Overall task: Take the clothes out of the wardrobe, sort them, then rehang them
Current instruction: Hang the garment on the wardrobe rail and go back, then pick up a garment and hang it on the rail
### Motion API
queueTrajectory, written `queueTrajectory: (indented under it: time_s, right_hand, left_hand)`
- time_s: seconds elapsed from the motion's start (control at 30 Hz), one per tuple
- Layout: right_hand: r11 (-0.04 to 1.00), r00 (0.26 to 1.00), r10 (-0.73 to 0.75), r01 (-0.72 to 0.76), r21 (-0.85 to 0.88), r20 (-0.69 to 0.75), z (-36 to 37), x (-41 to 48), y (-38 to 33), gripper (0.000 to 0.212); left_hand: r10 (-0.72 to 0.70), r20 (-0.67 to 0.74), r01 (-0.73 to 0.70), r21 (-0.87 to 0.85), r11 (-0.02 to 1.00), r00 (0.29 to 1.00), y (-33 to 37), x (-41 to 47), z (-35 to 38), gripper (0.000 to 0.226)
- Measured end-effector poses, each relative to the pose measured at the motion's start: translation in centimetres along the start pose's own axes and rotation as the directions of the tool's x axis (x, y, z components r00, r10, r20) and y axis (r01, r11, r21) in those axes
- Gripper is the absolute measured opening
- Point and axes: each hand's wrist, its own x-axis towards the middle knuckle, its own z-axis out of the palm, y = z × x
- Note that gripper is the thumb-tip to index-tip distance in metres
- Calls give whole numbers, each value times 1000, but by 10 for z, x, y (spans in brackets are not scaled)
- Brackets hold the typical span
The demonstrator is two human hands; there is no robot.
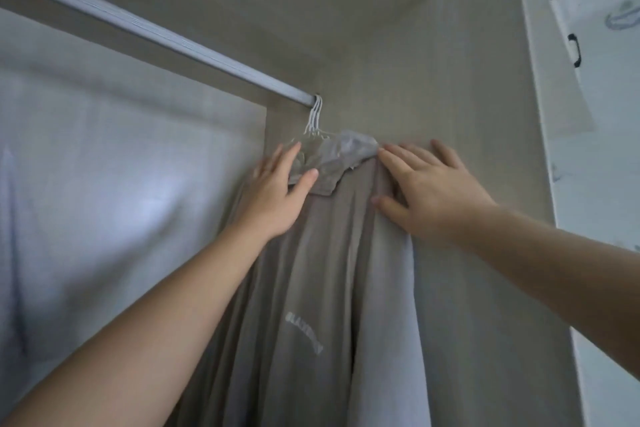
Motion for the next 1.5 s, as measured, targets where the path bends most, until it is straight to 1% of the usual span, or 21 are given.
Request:
queueTrajectory:
  time_s: [0.1,0.23,0.3,0.4,0.5,0.6,0.7,0.77,0.83,0.93,1.03,1.13,1.2,1.3,1.4,1.5]
  right_hand:
    - [1000,1000,9,-9,23,12,-13,-68,4,75]
    - [997,999,-4,1,79,39,-31,-163,9,75]
    - [993,997,2,-11,117,72,-41,-211,17,73]
    - [990,987,14,-36,138,157,-56,-286,39,70]
    - [988,959,63,-99,120,275,-72,-363,65,71]
    - [978,904,146,-193,78,401,-91,-436,88,71]
    - [949,825,266,-316,17,498,-113,-507,113,71]
    - [923,755,338,-383,-41,562,-128,-554,127,72]
    - [887,668,417,-446,-118,616,-142,-600,140,73]
    - [810,525,536,-539,-230,661,-163,-666,156,75]
    - [720,386,634,-610,-330,670,-183,-729,166,75]
    - [592,232,732,-682,-429,641,-196,-788,173,73]
    - [507,125,776,-706,-495,618,-200,-826,179,71]
    - [371,-16,828,-733,-570,560,-201,-877,196,71]
    - [228,-156,862,-730,-644,482,-204,-920,220,71]
    - [57,-297,880,-708,-704,370,-209,-956,246,70]
  left_hand:
    - [130,30,-131,63,989,991,48,-55,-10,70]
    - [220,88,-231,157,960,972,110,-124,-14,71]
    - [268,102,-281,144,949,958,141,-155,-8,70]
    - [318,158,-332,75,940,935,183,-203,12,69]
    - [339,269,-342,-40,939,901,227,-258,44,70]
    - [334,385,-292,-165,942,860,275,-315,81,71]
    - [347,478,-230,-287,930,807,325,-373,118,71]
    - [375,535,-191,-367,910,758,359,-410,142,70]
    - [417,590,-166,-432,886,691,395,-446,165,70]
    - [472,668,-95,-519,849,575,448,-500,198,73]
    - [536,715,-21,-591,806,449,500,-554,232,74]
    - [600,735,28,-639,768,316,551,-601,267,73]
    - [635,737,64,-663,746,231,585,-629,291,74]
    - [678,725,105,-688,718,119,639,-661,330,77]
    - [724,689,129,-720,682,15,692,-683,370,77]
    - [764,641,150,-750,645,-79,743,-698,406,74]
